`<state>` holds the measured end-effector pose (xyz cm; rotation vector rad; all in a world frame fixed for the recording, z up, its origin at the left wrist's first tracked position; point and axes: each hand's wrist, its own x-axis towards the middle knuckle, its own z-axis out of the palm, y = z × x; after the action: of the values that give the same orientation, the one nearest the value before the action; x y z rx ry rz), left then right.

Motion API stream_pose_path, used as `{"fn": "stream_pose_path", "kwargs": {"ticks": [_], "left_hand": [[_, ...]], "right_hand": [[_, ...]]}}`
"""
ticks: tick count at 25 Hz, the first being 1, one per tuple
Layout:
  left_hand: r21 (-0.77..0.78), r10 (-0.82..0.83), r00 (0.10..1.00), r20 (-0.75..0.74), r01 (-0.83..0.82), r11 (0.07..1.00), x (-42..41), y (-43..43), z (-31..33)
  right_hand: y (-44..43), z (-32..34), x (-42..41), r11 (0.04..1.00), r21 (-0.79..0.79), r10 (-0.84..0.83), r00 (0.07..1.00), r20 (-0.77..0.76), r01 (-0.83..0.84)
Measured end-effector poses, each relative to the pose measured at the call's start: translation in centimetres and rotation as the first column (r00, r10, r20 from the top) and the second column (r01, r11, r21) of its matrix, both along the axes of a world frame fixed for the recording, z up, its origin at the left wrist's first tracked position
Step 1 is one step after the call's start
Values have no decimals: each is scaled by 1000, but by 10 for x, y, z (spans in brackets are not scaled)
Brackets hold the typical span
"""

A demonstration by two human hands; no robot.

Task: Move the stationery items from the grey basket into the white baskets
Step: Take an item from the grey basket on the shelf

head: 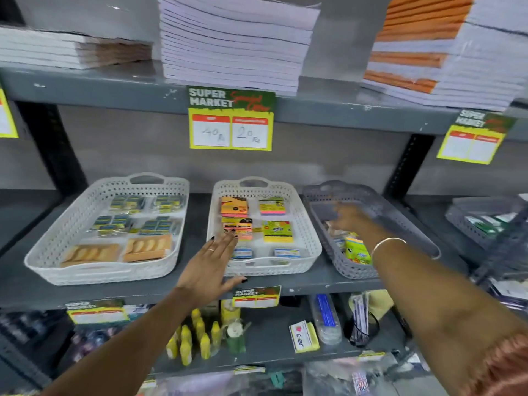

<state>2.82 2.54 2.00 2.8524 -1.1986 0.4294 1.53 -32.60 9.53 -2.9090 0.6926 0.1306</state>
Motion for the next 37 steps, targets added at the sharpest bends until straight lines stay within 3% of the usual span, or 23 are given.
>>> {"fn": "stream_pose_path", "kwargs": {"ticks": [3, 5, 9, 13, 18, 22, 28, 32, 37], "left_hand": [[25, 10, 1000, -25, -10, 1000, -1, -4, -7], [18, 19, 999, -30, -19, 1000, -1, -6, -9], [-35, 18, 1000, -18, -18, 999, -1, -8, -13], [-43, 29, 1000, -6, -29, 999, -1, -9, -14], [-9, 54, 999, -4, -54, 998, -4, -10, -11], [-4, 56, 998, -14, -56, 998, -5, -9, -10], [-59, 14, 1000, -10, -14, 998, -3, -8, -15], [-110, -13, 1000, 9, 13, 994, 2, -8, -20], [-124, -6, 1000, 18, 8, 992, 3, -9, -23]], "right_hand": [[-31, -27, -29, 998, -52, -36, 964, -263, 23], [-40, -43, -41, 990, -130, -98, 941, -323, 58], [-47, -63, -44, 956, -289, -60, 941, -332, -41], [-47, -65, -40, 948, -317, -79, 940, -333, -33], [-38, -40, -37, 971, -235, -103, 951, -291, 34], [-15, 7, -10, 968, -239, -117, 982, -146, 79], [59, 22, 50, 984, -130, 123, 992, 26, -119], [94, -15, 76, 958, -103, 256, 960, -109, -267], [101, -50, 86, 953, -91, 257, 930, -262, -289]]}}
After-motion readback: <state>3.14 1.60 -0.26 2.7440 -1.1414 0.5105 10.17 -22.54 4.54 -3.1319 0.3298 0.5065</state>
